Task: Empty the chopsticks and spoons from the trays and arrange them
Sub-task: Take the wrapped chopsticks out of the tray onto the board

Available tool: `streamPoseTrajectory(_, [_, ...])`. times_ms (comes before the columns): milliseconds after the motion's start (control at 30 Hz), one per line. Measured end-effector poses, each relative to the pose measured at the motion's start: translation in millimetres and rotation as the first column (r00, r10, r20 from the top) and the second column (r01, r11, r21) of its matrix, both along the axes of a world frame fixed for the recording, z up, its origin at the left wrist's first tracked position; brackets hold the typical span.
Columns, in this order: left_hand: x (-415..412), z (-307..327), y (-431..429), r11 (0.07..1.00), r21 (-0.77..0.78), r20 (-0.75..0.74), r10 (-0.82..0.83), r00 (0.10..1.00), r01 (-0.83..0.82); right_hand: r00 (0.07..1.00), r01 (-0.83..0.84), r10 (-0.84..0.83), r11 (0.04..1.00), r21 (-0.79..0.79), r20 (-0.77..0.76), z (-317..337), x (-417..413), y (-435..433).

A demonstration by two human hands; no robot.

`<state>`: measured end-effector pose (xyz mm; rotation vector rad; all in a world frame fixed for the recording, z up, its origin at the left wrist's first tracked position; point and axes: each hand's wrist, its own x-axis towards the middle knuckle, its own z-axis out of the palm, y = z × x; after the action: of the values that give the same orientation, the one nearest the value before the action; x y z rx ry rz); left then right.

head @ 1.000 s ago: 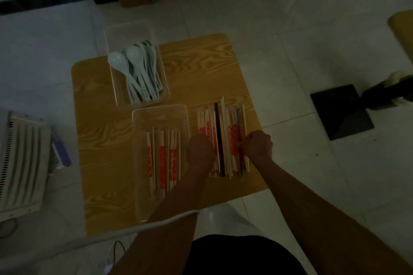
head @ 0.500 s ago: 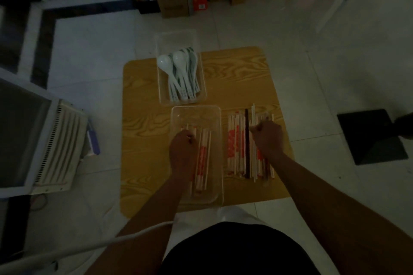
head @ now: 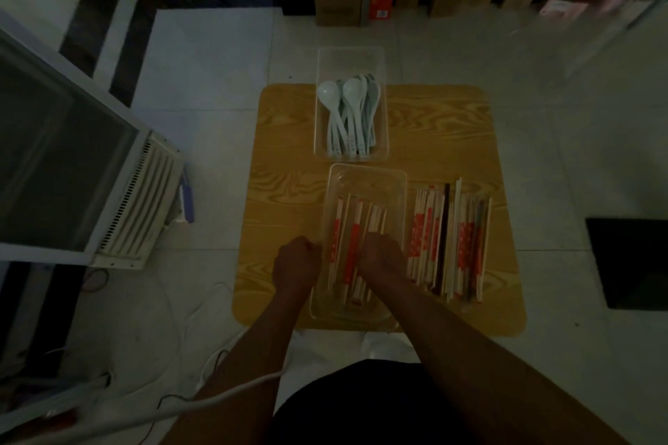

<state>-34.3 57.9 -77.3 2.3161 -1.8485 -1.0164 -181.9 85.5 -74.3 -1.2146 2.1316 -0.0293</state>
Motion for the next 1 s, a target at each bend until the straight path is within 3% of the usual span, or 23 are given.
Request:
streamPoseTrajectory(267, [1.9,-7.0,-0.6,1.0,0.006,-0.085,-0.009,0.996,0.01,0.993,0.101,-0.102,0.995,-0.022,-0.059,-15.5,8.0,-7.4])
streamPoseTrajectory(633, [4.7,-4.3,-2.4,0.999,0.037,-0.045,0.009,0.999,-0.008,0.984,0.17,-0.167,0.984,0.052,-0.062,-18.6,2.4,-22.7])
streamPoseTrajectory(800, [4.9,-4.9,-6.4,0.995,0.095,-0.038,-0.005,0.999,0.008,0.984,0.063,-0.076,0.995,0.08,0.16,10.8,-33.3,-45.2])
streamPoseTrajectory(900, [4.0,-6.6,-10.6,0.99,0.14,-0.004,-0.015,1.0,0.015,0.912,0.136,-0.141,0.99,0.04,0.385,24.9,-72.3,-55.2])
streamPoseTrajectory(1000, [2.3,-4.2,-13.1,0.988,0.155,-0.012,-0.016,1.0,0.018,0.894,0.257,-0.234,0.966,-0.009,0.383,31.5,-122.1,-47.8])
